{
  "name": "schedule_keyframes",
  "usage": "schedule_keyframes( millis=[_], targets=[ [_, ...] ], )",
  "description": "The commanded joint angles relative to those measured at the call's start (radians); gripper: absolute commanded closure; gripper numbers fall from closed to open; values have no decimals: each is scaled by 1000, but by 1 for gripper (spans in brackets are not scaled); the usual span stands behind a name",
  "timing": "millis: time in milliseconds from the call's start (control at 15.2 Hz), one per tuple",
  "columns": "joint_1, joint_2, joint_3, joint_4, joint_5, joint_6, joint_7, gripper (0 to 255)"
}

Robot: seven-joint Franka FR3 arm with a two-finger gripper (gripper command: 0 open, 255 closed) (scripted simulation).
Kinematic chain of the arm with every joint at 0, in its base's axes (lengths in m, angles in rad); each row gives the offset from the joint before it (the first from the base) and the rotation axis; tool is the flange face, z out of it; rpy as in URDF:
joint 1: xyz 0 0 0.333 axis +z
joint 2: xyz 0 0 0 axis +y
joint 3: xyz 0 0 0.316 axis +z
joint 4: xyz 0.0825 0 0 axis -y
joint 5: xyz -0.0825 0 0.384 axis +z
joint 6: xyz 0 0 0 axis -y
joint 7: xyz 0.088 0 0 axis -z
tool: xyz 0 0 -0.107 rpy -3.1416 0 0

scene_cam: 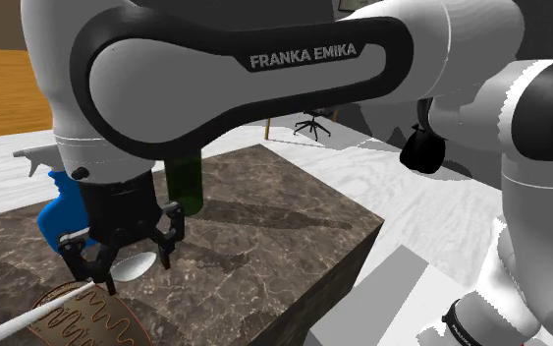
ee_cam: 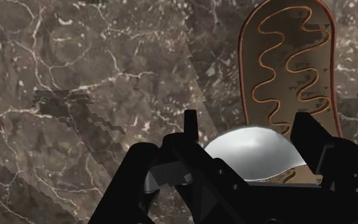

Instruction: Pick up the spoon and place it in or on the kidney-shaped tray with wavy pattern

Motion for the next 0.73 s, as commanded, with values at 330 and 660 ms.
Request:
schedule_keyframes(
  millis=[330,660],
  targets=[
    [4,24,-6,-53,-11,76,5,255],
    [2,39,-11,-100,-17,135,4,255]
  ],
)
